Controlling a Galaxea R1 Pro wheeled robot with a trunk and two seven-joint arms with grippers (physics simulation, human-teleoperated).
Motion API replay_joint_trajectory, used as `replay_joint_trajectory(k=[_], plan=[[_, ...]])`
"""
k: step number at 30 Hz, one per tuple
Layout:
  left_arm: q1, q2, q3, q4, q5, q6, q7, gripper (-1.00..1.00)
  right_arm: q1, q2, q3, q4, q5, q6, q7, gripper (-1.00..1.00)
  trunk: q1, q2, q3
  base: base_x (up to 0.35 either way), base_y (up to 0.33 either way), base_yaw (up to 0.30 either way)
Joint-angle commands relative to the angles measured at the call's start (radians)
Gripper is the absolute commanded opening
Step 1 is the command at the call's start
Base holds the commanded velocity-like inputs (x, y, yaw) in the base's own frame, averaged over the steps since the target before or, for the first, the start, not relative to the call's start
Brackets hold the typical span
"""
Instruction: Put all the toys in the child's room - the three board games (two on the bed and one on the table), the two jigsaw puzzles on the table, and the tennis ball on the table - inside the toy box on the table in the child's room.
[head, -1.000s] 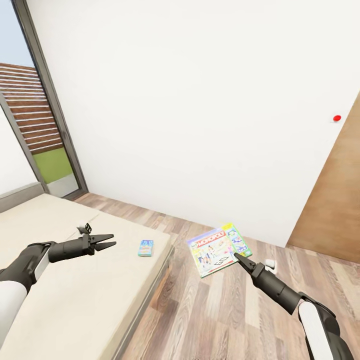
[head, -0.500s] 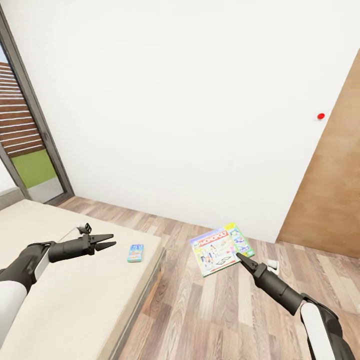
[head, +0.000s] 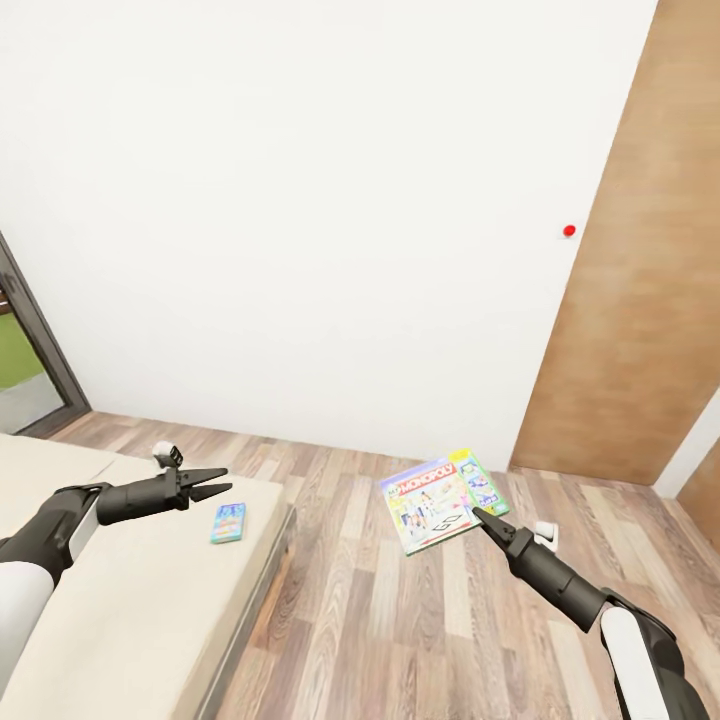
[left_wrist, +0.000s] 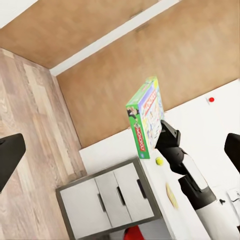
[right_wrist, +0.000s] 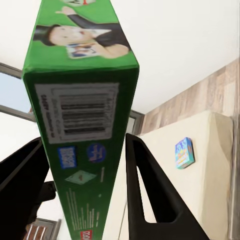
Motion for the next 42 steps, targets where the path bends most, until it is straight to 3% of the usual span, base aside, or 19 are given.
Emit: replay_joint_trajectory(k=[1, 42], plan=[[-0.001, 0.0, 0.0, 0.0, 0.0, 0.01, -0.004, 1.0, -0.001, 0.0, -0.001, 0.0, -0.004, 0.007, 0.002, -1.0, 0.001, -0.002, -0.002, 0.001, -0.001, -0.279], [-0.001, 0.0, -0.001, 0.0, 0.0, 0.011, -0.004, 1.0, -0.001, 0.0, -0.02, 0.016, -0.004, 0.007, 0.001, -1.0, 0.001, -0.002, 0.015, -0.001, 0.0, -0.279]])
